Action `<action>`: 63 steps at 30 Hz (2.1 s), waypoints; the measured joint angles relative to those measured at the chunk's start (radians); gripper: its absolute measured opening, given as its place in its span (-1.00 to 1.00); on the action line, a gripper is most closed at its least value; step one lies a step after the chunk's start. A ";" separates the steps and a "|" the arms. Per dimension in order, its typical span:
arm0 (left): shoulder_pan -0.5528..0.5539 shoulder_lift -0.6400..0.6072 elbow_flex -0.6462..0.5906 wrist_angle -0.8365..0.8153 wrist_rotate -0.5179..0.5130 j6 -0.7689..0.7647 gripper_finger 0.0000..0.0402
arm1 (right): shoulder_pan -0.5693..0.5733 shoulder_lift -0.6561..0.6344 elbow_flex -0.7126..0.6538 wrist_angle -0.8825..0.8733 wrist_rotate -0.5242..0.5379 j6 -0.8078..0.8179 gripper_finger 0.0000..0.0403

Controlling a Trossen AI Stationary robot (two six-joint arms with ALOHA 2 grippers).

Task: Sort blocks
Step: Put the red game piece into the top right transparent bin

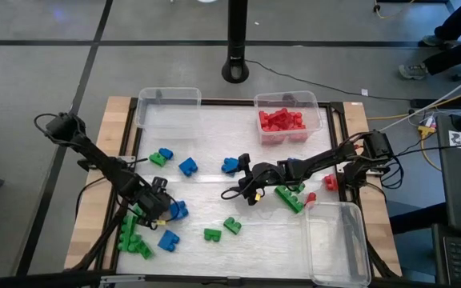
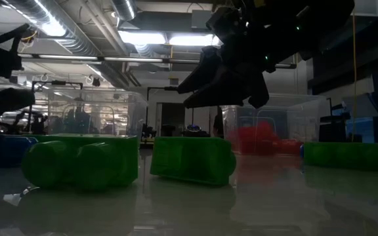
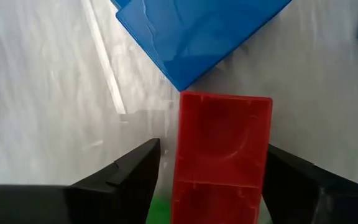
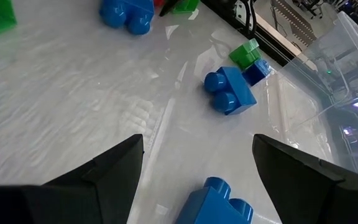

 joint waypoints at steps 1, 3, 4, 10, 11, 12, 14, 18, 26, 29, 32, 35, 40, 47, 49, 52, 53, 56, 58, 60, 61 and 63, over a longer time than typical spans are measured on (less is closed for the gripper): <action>0.001 0.000 0.000 0.002 -0.005 -0.005 0.11 | 0.000 0.000 0.000 0.000 0.004 0.000 0.51; 0.008 0.000 -0.001 0.003 -0.011 -0.008 0.00 | 0.000 0.000 0.000 0.000 0.005 0.000 0.51; 0.011 0.000 -0.001 0.003 -0.016 -0.013 -0.06 | 0.000 0.000 0.000 0.000 0.005 0.000 0.51; 0.032 -0.003 0.000 0.003 -0.023 -0.037 -0.38 | 0.000 -0.001 0.001 -0.001 0.005 -0.028 0.51; 0.035 -0.002 0.005 -0.004 -0.021 -0.037 -0.38 | 0.000 -0.002 0.004 -0.002 0.005 -0.044 0.51; 0.038 -0.002 0.010 -0.005 -0.022 -0.037 -0.38 | 0.000 -0.003 0.009 -0.002 0.005 -0.057 0.51; 0.046 -0.001 0.030 -0.002 -0.034 -0.038 -0.38 | 0.000 -0.005 0.021 0.000 0.005 -0.077 0.51; 0.063 -0.003 0.066 -0.039 -0.061 -0.039 -0.38 | 0.000 -0.005 0.038 0.000 0.006 -0.081 0.51; 0.118 -0.106 0.107 -0.051 -0.223 0.005 -0.36 | -0.015 -0.006 0.039 0.013 -0.001 -0.087 0.51; 0.159 -0.170 0.106 -0.003 -0.324 0.054 -0.36 | -0.042 -0.006 0.039 0.036 -0.035 -0.087 0.51; 0.195 -0.228 0.087 0.148 -0.408 0.135 -0.36 | -0.066 -0.005 0.039 0.061 -0.059 -0.087 0.51; 0.232 -0.256 0.039 0.351 -0.413 0.257 -0.35 | -0.082 -0.002 0.039 0.105 -0.091 -0.088 0.51; 0.307 -0.264 -0.069 0.674 -0.406 0.376 -0.35 | -0.085 -0.001 0.039 0.173 -0.115 -0.155 0.50; 0.384 -0.264 -0.176 1.024 -0.354 0.470 -0.35 | -0.085 0.000 0.039 0.245 -0.135 -0.160 0.50; 0.399 -0.264 -0.199 1.082 -0.319 0.487 -0.35 | -0.086 0.000 0.039 0.301 -0.135 -0.160 0.50; 0.416 -0.264 -0.225 1.148 -0.280 0.512 -0.35 | -0.087 0.010 0.040 0.400 -0.135 -0.158 0.50; 0.420 -0.264 -0.226 1.162 -0.271 0.515 -0.35 | -0.088 0.015 0.040 0.433 -0.135 -0.157 0.50; 0.421 -0.263 -0.225 1.166 -0.259 0.525 -0.35 | -0.090 0.049 0.067 0.506 -0.155 -0.127 0.50; 0.420 -0.260 -0.226 1.164 -0.258 0.534 -0.35 | -0.094 0.081 0.112 0.500 -0.192 -0.094 0.50; 0.420 -0.256 -0.225 1.165 -0.258 0.535 -0.35 | -0.094 0.131 0.178 0.500 -0.218 -0.057 0.50; 0.420 -0.254 -0.226 1.163 -0.258 0.536 -0.35 | -0.094 0.151 0.208 0.494 -0.227 -0.040 0.50; 0.420 -0.248 -0.225 1.163 -0.258 0.544 -0.35 | -0.094 0.185 0.265 0.480 -0.251 -0.010 0.50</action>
